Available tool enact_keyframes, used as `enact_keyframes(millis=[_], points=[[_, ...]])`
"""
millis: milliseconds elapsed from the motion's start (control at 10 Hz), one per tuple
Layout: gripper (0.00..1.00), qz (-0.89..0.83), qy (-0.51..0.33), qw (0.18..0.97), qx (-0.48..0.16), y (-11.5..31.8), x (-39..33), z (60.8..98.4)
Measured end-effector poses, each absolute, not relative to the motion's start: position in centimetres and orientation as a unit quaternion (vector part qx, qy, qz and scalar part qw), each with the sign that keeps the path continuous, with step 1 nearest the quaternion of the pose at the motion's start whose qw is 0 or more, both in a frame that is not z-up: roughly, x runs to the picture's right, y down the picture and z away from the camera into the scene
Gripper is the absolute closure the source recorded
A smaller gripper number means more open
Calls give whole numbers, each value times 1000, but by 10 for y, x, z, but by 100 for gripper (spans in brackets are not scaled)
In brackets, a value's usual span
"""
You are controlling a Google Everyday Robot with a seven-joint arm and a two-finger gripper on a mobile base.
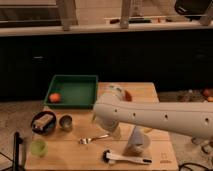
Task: Place fork in tray
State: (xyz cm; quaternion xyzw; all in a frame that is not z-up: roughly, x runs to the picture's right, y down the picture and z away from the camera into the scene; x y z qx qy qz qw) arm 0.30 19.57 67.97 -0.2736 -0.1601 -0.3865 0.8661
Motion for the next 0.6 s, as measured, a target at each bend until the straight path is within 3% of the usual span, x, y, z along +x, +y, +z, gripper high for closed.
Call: enact_keyframes(millis=[600], points=[[20, -313, -173, 880, -311, 193, -34, 702]])
